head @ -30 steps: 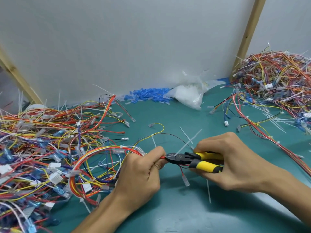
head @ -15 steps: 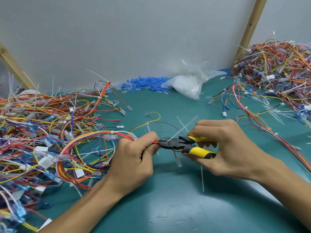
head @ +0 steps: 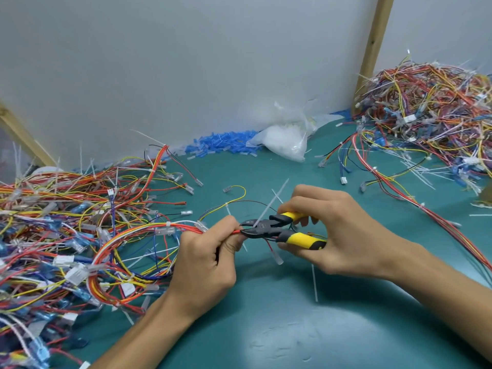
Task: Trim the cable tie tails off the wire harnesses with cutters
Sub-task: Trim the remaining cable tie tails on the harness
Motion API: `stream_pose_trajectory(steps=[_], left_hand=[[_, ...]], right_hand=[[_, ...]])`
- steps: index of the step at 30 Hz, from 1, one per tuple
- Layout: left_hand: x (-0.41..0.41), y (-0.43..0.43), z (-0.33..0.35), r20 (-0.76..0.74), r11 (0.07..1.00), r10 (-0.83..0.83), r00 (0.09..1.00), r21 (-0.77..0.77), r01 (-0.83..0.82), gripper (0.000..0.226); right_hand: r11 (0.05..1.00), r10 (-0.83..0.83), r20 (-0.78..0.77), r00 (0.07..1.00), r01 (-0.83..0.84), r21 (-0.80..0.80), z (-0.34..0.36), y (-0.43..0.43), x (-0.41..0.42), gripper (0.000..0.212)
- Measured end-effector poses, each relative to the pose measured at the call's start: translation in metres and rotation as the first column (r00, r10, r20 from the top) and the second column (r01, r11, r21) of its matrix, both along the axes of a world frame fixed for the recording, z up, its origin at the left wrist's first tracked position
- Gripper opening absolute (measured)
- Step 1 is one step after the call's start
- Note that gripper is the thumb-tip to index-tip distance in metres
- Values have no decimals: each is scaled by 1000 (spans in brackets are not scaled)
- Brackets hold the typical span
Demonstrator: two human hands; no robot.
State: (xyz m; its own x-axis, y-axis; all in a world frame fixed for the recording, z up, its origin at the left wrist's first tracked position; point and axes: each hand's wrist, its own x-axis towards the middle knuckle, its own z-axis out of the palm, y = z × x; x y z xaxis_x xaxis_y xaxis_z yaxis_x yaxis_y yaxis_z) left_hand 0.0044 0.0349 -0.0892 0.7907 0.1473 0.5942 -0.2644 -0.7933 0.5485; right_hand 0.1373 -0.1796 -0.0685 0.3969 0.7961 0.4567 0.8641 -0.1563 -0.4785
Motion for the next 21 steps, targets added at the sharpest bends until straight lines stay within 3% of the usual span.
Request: stream_pose_trajectory(steps=[8,11,21], left_hand=[[-1,0,2,-5,1000,12,1000,17,-12,25],[-1,1,1,-11,1000,13,1000,26,-12,26],[0,1,3,-6,1000,-1,1000,17,1,25]], right_hand=[[1000,3,41,999,-1,-30,1,-2,2,27],[999,4,43,999,-3,-35,3,-1,1,18],[998,39,-77,996,-42,-46,1,-2,1,7]])
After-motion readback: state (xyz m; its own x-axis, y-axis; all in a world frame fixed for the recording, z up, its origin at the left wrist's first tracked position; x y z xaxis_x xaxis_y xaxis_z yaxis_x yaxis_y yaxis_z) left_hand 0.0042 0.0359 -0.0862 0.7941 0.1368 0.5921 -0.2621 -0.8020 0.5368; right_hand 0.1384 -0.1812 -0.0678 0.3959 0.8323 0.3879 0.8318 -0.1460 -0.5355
